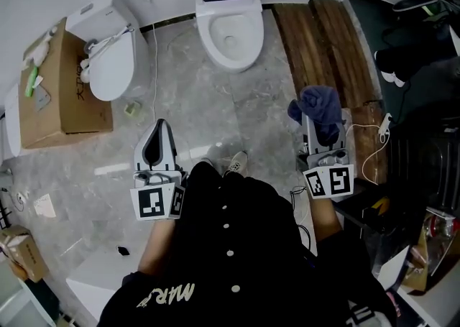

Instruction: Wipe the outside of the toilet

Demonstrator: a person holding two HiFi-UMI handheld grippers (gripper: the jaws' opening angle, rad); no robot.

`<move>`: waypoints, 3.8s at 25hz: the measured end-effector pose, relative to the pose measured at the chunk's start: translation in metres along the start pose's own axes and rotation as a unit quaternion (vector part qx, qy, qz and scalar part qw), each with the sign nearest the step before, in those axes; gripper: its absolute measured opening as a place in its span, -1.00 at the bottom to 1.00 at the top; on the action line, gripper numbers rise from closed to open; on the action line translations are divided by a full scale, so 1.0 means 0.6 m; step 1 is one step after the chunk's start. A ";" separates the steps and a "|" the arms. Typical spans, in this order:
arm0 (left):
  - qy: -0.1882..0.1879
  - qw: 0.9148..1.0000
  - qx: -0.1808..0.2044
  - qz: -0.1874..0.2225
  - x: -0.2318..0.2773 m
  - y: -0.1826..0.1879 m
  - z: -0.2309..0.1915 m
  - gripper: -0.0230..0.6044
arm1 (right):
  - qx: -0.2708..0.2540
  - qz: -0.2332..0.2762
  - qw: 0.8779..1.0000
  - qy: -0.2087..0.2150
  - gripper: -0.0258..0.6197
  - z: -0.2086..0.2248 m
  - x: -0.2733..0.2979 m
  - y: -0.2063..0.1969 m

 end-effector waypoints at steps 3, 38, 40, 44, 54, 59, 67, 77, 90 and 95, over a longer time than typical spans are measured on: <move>0.007 1.000 -0.001 -0.021 0.015 -0.016 -0.019 -0.90 | 0.003 -0.010 1.000 -0.002 -0.52 -0.004 0.029 -0.013; -0.052 0.998 0.045 -0.016 0.357 -0.177 -0.184 -0.90 | -0.044 -0.046 0.998 -0.011 -0.52 0.006 0.270 -0.279; -0.049 0.998 0.048 -0.011 0.369 -0.204 -0.198 -0.90 | -0.041 -0.051 0.998 -0.011 -0.52 0.005 0.279 -0.317; -0.045 0.998 0.035 0.002 0.387 -0.248 -0.220 -0.90 | -0.038 -0.059 0.997 -0.010 -0.52 0.003 0.299 -0.385; -0.005 0.998 0.046 0.032 0.446 -0.359 -0.288 -0.90 | -0.026 -0.035 0.999 -0.010 -0.52 0.004 0.351 -0.532; -0.014 0.998 0.052 0.033 0.479 -0.419 -0.299 -0.90 | -0.032 -0.024 0.999 -0.013 -0.52 0.015 0.373 -0.592; -0.026 0.998 0.046 0.034 0.517 -0.508 -0.323 -0.90 | -0.038 -0.019 0.999 -0.009 -0.52 0.017 0.391 -0.673; -0.020 0.998 0.059 0.031 0.544 -0.622 -0.359 -0.90 | -0.043 -0.009 0.999 -0.007 -0.52 0.007 0.396 -0.801; -0.064 0.995 0.062 0.047 0.571 -0.736 -0.368 -0.90 | -0.072 -0.054 0.995 0.039 -0.52 0.032 0.396 -0.948; -0.077 0.994 0.060 0.053 0.578 -0.768 -0.376 -0.90 | -0.082 -0.065 0.992 0.073 -0.52 0.063 0.399 -1.001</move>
Point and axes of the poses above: the fingertips, and each gripper's own axes: x forward along the fingers, z to its right, y out of its top, the point moved 10 cm from there along -x, backward along the fingers, and after that the axes turned 5 degrees about -x, right-handed, at the moved point
